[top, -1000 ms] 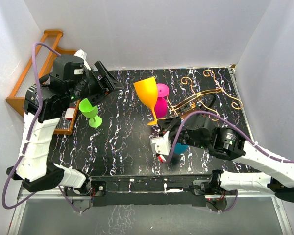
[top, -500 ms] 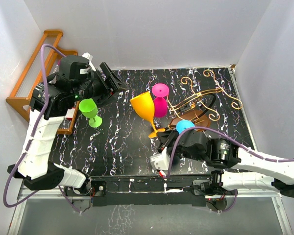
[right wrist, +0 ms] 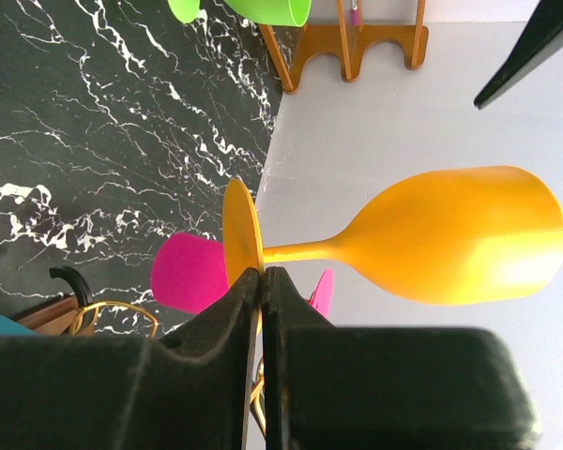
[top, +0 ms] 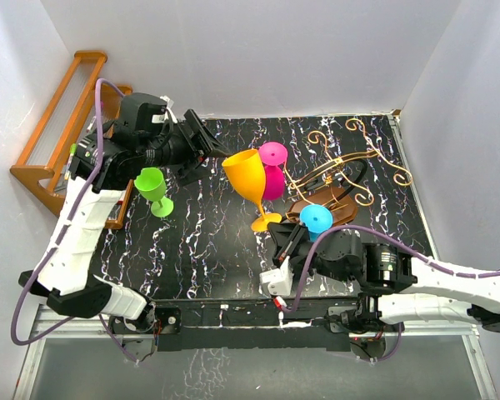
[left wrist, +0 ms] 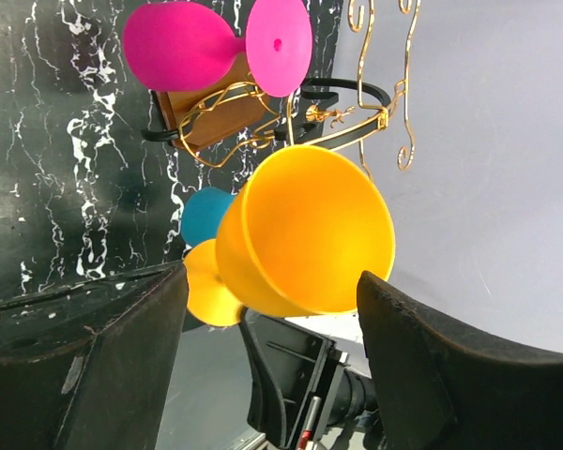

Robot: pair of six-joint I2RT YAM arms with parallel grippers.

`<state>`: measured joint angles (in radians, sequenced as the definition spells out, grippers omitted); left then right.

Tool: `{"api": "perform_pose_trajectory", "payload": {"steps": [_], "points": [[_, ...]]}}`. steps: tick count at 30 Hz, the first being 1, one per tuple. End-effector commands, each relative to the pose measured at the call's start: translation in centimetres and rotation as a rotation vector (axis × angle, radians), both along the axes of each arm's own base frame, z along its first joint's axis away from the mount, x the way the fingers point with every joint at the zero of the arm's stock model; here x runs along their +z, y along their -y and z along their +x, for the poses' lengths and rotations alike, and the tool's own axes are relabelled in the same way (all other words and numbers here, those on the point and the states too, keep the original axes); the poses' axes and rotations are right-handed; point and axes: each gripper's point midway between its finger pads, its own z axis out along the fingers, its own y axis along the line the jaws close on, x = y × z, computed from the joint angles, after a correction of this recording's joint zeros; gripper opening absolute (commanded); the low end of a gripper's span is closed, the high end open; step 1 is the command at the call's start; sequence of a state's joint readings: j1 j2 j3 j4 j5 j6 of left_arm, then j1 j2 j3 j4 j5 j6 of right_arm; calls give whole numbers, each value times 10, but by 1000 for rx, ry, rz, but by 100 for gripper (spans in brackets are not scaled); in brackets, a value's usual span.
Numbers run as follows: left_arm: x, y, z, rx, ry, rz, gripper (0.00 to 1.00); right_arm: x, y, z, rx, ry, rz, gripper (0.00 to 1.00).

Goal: Take the wine glass off the wine glass rack

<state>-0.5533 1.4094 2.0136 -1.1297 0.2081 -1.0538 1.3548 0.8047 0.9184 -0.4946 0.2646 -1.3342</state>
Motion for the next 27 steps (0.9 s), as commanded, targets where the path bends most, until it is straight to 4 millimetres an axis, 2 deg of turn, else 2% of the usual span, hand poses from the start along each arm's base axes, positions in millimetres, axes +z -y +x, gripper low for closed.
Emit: {"api": "perform_pose_trajectory", "payload": {"steps": [1,13,22,25,27], "points": [[10,9,-1,-15,-2,-63,70,19,-2,-1,4,64,62,8],[-4,21,-5,-69,-73,-79,70,23,1,-1,-16,119,87,8],[-12,36,2,-112,-90,-112,70,26,-3,-4,-1,138,89,8],[-14,41,2,-141,-98,-121,61,27,-3,-2,-11,147,96,8],[-13,42,2,-151,-93,-125,46,25,-2,-1,-21,148,95,8]]}}
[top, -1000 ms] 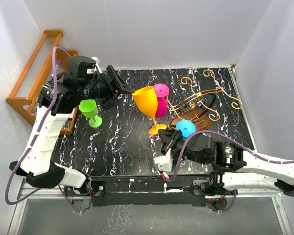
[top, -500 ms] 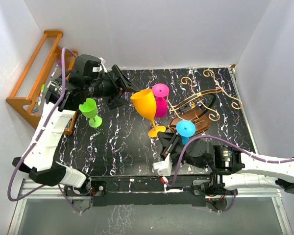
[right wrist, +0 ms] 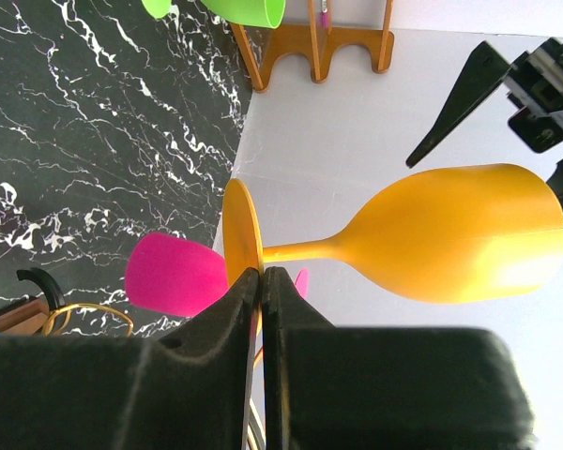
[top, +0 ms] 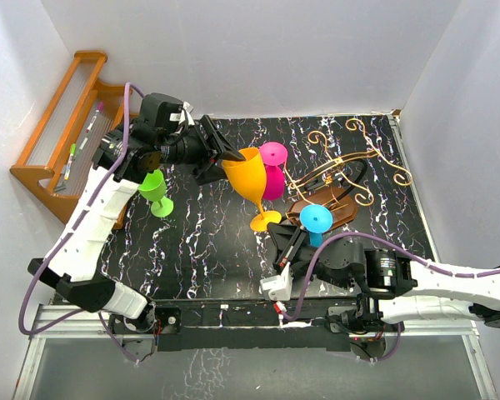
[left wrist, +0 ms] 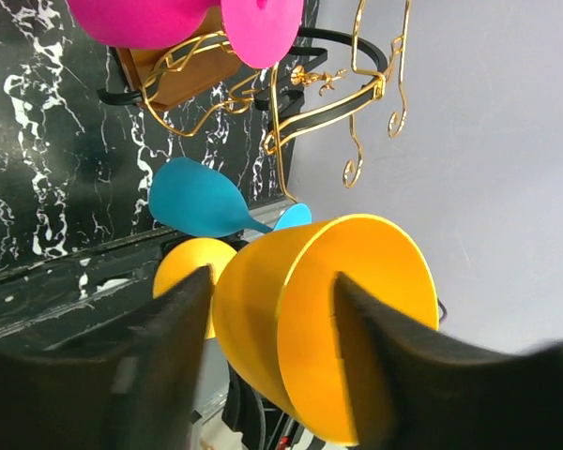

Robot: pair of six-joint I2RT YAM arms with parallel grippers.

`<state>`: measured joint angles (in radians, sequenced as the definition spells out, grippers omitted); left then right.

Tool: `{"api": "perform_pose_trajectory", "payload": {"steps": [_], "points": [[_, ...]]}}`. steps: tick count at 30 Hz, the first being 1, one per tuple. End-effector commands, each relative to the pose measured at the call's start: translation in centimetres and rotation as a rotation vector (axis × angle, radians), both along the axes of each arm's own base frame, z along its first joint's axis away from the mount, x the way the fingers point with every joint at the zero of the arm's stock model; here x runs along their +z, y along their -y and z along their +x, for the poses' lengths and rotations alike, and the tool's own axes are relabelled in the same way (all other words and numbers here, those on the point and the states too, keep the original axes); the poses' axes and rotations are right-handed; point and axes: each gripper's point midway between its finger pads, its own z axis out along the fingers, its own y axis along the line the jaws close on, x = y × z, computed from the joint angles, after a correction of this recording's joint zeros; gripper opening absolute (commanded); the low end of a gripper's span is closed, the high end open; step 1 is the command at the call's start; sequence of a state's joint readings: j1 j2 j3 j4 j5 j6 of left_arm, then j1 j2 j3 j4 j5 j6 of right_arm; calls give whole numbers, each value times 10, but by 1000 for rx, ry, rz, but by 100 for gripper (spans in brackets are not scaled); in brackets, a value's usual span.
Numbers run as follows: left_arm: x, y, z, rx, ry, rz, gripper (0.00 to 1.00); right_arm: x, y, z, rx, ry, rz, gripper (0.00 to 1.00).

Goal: Take the wine glass off the wine glass rack

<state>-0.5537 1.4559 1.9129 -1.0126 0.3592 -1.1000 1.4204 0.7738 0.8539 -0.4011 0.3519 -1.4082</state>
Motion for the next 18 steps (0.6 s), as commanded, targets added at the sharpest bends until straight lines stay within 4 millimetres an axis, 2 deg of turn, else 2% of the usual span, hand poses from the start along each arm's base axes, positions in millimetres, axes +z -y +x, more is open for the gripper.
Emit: {"api": "perform_pose_trajectory", "payload": {"steps": [1,4,6,9,11,14,18], "points": [[8,9,-6,-59,13,-43,37,19,1,4,-26,47,76,8],[7,10,-6,-66,14,-48,12,16,5,5,-40,36,77,8],[7,11,-6,-68,16,-50,0,15,7,6,-51,29,80,8],[7,7,-3,-49,23,-32,0,11,9,8,-69,11,80,8],[8,-2,0,-17,45,13,0,7,11,9,-86,-8,77,21],[11,-29,12,84,117,150,0,-1,14,8,-93,-41,61,40],[29,-58,24,209,235,240,0,-2,16,5,-86,-75,83,50]]}}
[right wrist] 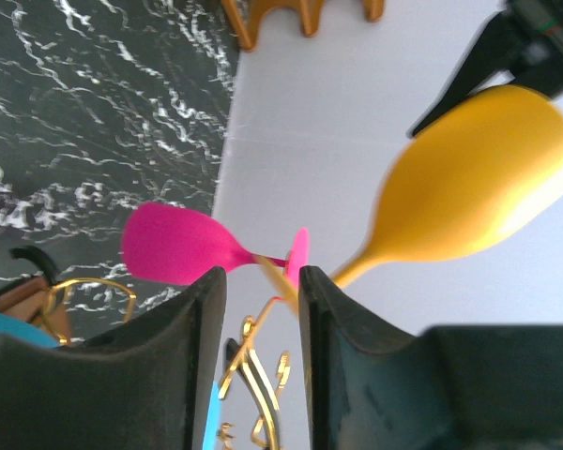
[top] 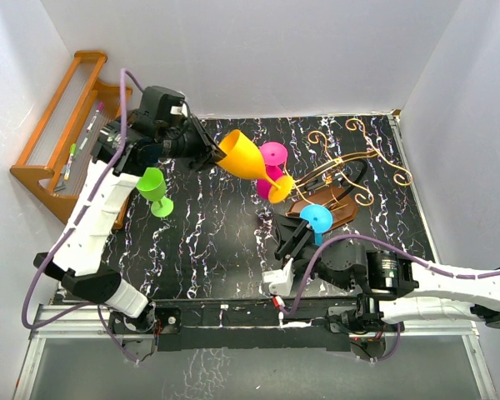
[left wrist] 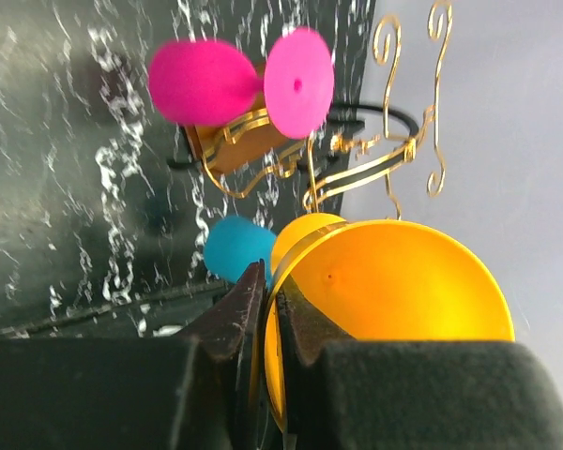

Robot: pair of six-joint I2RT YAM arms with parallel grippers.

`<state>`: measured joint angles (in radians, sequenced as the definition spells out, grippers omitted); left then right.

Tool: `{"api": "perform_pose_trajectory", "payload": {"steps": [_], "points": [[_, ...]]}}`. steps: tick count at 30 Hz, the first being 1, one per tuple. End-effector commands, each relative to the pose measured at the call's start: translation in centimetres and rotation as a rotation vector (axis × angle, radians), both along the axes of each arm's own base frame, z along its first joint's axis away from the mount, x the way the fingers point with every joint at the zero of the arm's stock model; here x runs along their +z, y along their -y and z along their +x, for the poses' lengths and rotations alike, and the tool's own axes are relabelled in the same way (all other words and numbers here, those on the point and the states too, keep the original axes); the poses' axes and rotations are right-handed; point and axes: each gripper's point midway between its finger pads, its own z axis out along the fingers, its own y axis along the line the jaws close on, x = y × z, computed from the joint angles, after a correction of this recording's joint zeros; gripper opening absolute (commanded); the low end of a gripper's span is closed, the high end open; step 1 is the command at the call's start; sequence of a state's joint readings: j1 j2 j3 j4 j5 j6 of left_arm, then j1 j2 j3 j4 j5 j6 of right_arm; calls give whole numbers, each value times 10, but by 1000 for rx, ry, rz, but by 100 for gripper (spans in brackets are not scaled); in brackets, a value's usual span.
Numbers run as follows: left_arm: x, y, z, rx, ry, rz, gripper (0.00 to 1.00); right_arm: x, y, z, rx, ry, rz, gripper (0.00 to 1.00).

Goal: Take the wine glass off the wine glass rack

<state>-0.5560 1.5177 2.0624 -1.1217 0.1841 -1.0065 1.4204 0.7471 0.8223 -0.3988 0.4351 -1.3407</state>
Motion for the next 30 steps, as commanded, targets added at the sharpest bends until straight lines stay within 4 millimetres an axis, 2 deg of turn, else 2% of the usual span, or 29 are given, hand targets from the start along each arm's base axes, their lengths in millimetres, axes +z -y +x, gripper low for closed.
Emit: {"api": "perform_pose_trajectory", "payload": {"steps": [1,6,9,12,14,16,18,20,23,26,30], "points": [[33,-42,7,153,173,91,0,7,2,-4,8,-42,64,51],[57,-57,34,233,332,158,0,21,3,-1,-23,-54,115,52],[61,-66,63,272,410,275,0,34,1,3,-62,-75,159,52],[57,-75,99,308,454,403,0,47,-4,10,-127,-118,207,52],[41,-83,126,313,430,446,0,58,-8,14,-172,-155,259,51],[14,-101,155,325,355,448,0,69,-11,19,-218,-190,316,51],[-22,-132,185,367,262,464,0,85,-15,22,-252,-226,388,50],[-41,-160,202,424,214,497,0,96,-19,25,-288,-263,453,50],[-61,-203,219,502,167,566,0,114,-23,29,-351,-334,565,49],[-86,-241,224,555,90,589,0,127,-28,33,-410,-402,656,49],[-111,-267,223,578,25,624,0,139,-35,37,-488,-468,720,49]]}}
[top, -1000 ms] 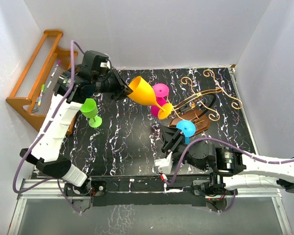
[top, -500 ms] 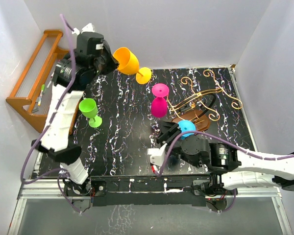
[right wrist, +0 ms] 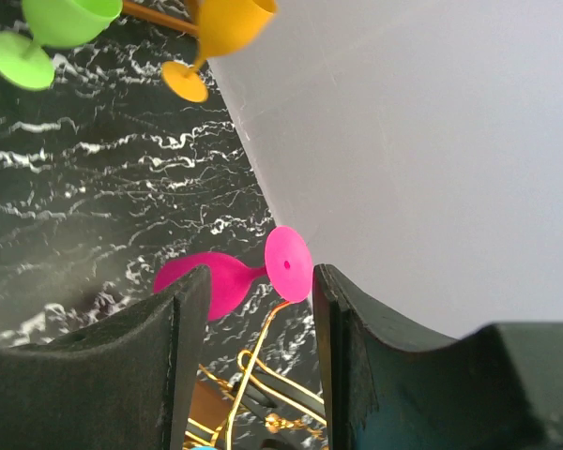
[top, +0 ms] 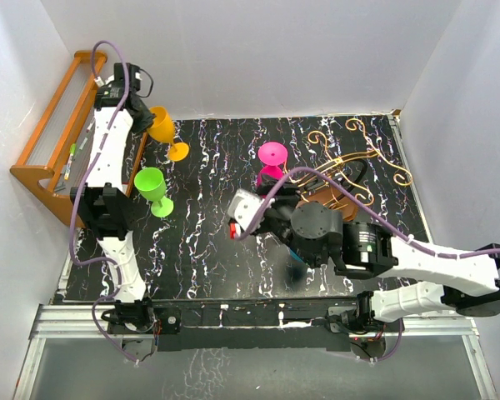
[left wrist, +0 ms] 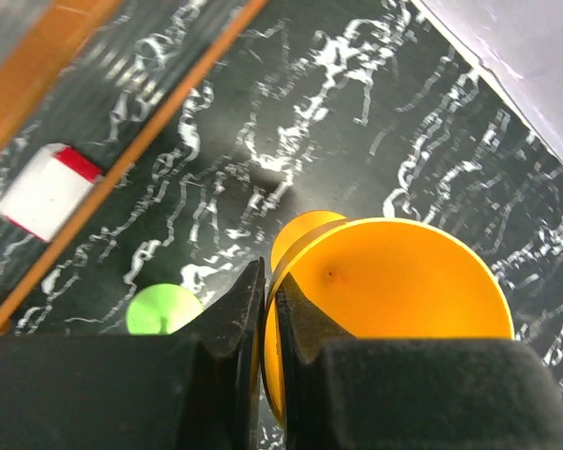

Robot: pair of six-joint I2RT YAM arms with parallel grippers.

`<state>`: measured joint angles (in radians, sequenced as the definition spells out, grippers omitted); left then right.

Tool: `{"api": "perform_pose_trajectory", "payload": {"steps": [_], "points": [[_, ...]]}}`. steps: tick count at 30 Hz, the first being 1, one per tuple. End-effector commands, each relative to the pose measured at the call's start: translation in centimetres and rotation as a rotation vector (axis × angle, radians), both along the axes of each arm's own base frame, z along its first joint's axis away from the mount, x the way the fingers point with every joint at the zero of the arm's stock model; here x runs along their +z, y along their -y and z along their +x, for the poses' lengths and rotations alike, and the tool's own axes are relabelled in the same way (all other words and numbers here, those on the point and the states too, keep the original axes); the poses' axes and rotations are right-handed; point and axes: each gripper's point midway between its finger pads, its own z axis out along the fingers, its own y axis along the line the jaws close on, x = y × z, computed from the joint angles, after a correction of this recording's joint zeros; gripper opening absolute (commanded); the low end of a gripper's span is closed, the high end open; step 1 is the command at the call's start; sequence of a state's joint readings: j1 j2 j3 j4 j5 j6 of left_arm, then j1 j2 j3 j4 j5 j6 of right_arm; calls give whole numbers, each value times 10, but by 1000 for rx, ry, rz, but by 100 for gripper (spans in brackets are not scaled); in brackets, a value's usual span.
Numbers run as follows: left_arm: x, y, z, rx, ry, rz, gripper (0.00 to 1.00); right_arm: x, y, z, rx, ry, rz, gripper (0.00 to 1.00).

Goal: Take the wine glass off the wine glass rack

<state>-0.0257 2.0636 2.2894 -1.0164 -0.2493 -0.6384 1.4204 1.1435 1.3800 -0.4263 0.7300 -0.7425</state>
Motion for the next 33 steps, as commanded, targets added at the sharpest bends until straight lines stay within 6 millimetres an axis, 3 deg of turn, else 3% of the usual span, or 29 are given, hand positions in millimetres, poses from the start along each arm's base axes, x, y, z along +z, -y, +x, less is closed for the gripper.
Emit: {"api": "perform_pose_trajectory", "payload": {"steps": [1,8,13,20,27,30,33], "points": [[27,-19,-9,11,58,41,0,34,0,3,-117,-124,230,49],[-16,-37,-26,35,-46,140,0,61,-21,-2,-133,-299,407,54],[-27,-56,-41,69,-59,247,4,43,-35,-1,-164,-398,364,55],[-21,-61,-41,71,-14,280,15,10,-46,-1,-178,-489,324,54],[-21,-51,-35,32,24,235,41,1,-40,-3,-200,-535,363,54],[-5,-49,-36,36,64,218,51,5,-33,-5,-208,-552,412,54],[25,-46,-42,55,134,196,56,10,-29,-6,-198,-572,459,54]]}}
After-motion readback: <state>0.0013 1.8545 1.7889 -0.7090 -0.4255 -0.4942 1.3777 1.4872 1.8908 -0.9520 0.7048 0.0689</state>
